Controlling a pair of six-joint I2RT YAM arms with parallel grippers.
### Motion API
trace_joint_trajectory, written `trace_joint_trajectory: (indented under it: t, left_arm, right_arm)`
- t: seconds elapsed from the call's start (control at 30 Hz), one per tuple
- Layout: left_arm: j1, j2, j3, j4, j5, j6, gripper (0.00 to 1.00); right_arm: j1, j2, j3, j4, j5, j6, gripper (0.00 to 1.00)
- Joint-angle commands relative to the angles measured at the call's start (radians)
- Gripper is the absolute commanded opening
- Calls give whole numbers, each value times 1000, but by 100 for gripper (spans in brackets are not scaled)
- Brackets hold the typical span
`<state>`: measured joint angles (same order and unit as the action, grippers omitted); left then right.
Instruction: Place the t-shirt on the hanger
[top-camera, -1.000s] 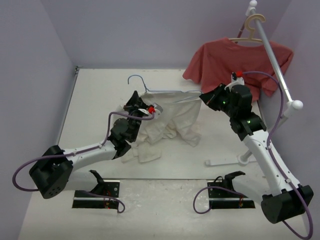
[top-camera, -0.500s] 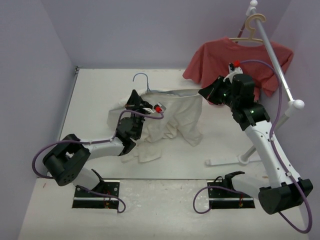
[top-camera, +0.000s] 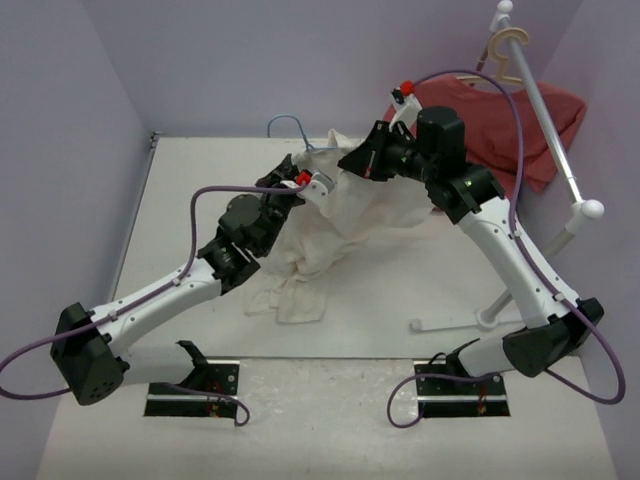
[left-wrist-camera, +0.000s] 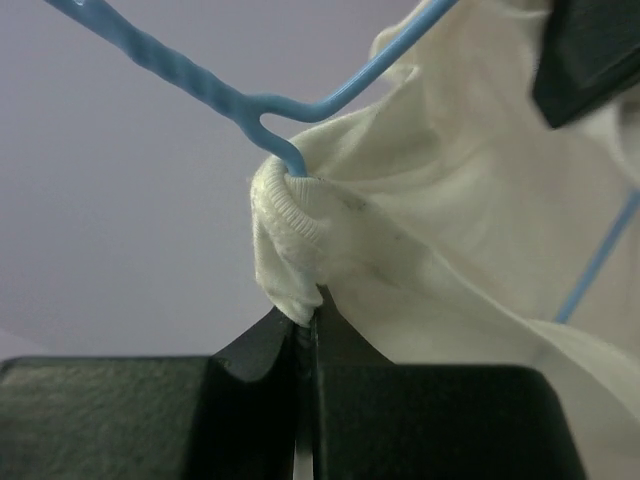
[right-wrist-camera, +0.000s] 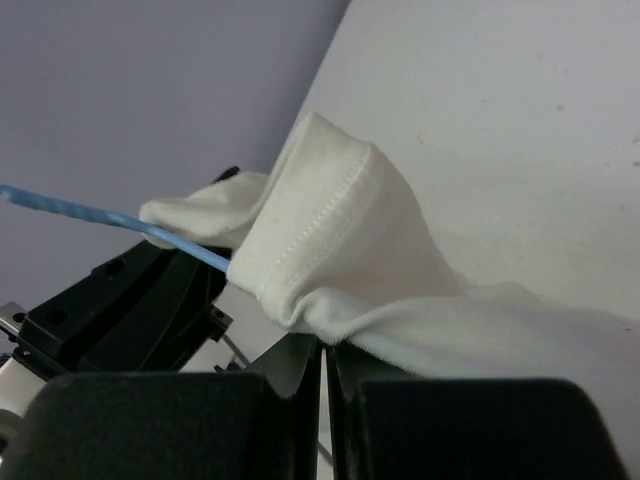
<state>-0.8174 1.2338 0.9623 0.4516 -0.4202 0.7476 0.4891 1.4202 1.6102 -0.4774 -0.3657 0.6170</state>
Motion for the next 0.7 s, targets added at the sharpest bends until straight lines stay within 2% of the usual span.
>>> trace_joint_trajectory:
  t: [0.0,0.13,0.33,0.4,0.5,0.57,0.67]
  left_arm:
    - [-9,-106,8,-94,318,-151,0]
    - [-2,-149,-52,-120,387,-113,0]
    - [10,-164,46,-276,424,-39,0]
    - [21,-178,107,-372,483,-26,0]
    - [56,-187,142,-413,596,-52,0]
    - [71,-196,118,-399,642,-93,0]
    - [84,-206,54,-323,684,-183,0]
  right_arm:
    - [48,-3,101,18,-70,-1,0]
    - [49,-18,34,44,-41,-30,0]
    - [49,-42,21,-13,-67,-115,1]
    - [49,-85,0,-18,-87,-156,6]
    - [48,-149,-65,-14,-94,-242,10]
    - [49,-197,-155,25,-87,-279,15]
    - [49,-262,-277,94,-104,-302,29]
